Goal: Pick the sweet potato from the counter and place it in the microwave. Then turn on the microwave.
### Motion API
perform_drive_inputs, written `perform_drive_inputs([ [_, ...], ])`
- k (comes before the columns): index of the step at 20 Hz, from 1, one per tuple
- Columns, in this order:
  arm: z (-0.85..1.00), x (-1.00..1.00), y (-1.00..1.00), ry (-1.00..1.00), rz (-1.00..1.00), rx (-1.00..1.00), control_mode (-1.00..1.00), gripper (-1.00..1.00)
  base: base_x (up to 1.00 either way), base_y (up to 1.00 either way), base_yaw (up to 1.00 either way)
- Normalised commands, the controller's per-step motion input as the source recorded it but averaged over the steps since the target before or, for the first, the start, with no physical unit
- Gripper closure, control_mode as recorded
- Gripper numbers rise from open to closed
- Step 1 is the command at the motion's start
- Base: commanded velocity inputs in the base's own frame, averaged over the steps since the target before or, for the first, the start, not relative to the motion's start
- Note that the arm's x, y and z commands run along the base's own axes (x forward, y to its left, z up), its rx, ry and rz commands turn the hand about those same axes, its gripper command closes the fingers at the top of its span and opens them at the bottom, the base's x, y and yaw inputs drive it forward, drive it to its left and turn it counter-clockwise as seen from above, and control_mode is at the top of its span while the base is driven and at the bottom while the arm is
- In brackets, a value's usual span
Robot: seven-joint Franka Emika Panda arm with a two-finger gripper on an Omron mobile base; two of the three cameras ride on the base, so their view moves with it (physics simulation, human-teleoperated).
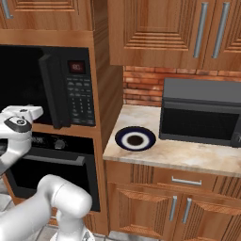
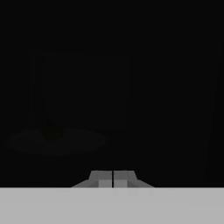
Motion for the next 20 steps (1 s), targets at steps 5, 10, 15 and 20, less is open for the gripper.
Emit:
perform_drive_inputs([
  [5,0.06,0.19,0.0,0.01,0.08,0.0,-1.0,1.0,0.0,0.0,0.0],
  [10,0.05,0.18,-0.01,0.01,0.08,0.0,-1.0,1.0,0.0,0.0,0.0],
  [15,0.04,0.17,0.0,0.02,0.08,0.0,-1.0,1.0,0.0,0.0,0.0],
  [20,0.1,0.03,0.0,0.01,0.07,0.0,-1.0,1.0,0.0,0.0,0.0],
])
